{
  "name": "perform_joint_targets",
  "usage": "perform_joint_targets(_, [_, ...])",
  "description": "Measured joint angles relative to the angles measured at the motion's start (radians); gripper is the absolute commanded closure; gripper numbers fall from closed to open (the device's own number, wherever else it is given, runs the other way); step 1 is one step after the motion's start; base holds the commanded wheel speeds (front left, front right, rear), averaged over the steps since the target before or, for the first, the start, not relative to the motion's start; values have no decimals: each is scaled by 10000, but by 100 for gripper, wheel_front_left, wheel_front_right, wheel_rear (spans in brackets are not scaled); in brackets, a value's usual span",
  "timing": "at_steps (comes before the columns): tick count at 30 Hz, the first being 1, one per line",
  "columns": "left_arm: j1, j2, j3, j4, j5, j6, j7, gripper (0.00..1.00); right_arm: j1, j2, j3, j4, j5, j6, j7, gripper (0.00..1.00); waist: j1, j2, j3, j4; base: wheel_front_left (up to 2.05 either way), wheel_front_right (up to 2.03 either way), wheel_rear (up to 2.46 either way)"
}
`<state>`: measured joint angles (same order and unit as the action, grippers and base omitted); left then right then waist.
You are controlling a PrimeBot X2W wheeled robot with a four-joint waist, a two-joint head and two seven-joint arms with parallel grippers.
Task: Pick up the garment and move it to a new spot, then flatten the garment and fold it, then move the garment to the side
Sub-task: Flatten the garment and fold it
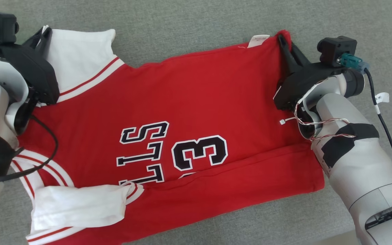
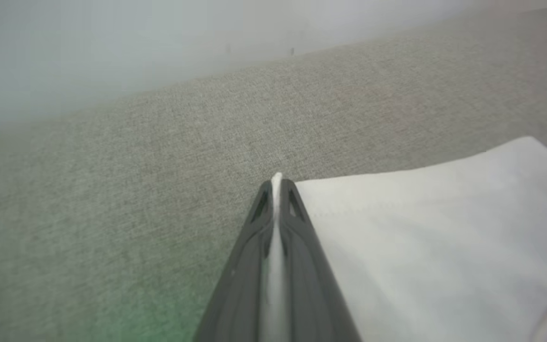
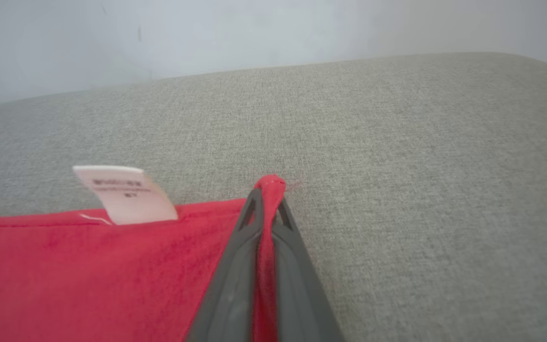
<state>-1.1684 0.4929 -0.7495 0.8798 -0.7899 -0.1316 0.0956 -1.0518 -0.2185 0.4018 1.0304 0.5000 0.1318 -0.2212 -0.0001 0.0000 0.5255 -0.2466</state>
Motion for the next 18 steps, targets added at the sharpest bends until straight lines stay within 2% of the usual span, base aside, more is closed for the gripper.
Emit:
perform_joint_targets(9, [339,-259,-343,-326,-625,0,-1739,100,495,-278,268,79,25,0,-355,100,0,0,-517,340,0,0,0])
perform_joint_targets(18, [1518,-146,-594,-1020,-1055,0,-3014,100,2065,-894,-88,-1662,15,0,-422,100,0,0,-1395,709,0,0,0])
